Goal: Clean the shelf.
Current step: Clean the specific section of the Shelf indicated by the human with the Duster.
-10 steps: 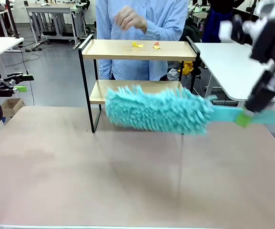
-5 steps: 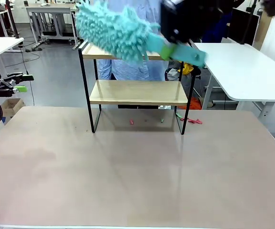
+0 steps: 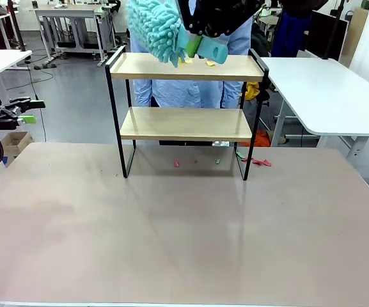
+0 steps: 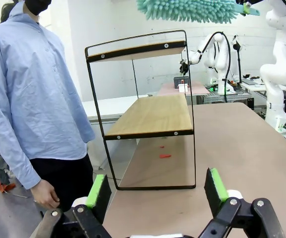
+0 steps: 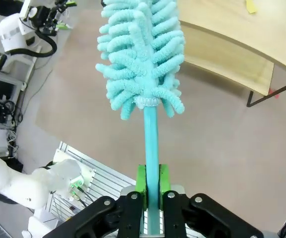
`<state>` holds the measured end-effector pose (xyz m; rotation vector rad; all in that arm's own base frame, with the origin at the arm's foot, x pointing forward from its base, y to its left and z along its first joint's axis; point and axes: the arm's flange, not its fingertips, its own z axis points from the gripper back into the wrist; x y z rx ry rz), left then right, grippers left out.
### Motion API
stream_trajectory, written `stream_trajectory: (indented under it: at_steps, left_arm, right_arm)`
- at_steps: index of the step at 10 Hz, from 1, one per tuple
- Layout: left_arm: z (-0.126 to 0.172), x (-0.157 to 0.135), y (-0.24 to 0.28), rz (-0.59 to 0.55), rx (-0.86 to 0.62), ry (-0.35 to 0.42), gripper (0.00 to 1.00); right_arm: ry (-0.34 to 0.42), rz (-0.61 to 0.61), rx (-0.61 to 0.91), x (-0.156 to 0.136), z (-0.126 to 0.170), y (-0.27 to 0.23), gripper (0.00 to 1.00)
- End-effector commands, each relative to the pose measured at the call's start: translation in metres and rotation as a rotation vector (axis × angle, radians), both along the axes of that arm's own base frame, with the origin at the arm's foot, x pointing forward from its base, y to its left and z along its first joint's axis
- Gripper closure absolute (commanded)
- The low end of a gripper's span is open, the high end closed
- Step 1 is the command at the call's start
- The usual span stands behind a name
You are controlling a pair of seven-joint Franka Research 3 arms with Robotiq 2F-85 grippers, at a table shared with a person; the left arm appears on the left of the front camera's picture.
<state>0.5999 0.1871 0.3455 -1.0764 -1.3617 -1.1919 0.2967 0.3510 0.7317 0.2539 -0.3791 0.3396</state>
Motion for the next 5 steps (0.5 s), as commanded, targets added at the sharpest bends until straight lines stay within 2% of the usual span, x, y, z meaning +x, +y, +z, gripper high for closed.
stream_trajectory:
  at_steps: [1, 3, 5]
  left_arm:
    - [0.002, -0.002, -0.002, -0.006, 0.006, -0.012, 0.00]
    - [0.002, -0.002, -0.002, -0.006, 0.006, -0.012, 0.00]
    - [0.002, -0.002, -0.002, -0.006, 0.006, -0.012, 0.00]
  right_arm:
    - [-0.040, -0.005, -0.005, -0.017, 0.001, -0.008, 0.87]
    - [-0.013, 0.005, -0.004, -0.007, 0.002, 0.000, 0.87]
    - [-0.043, -0.151, -0.112, 0.009, 0.029, 0.046, 0.87]
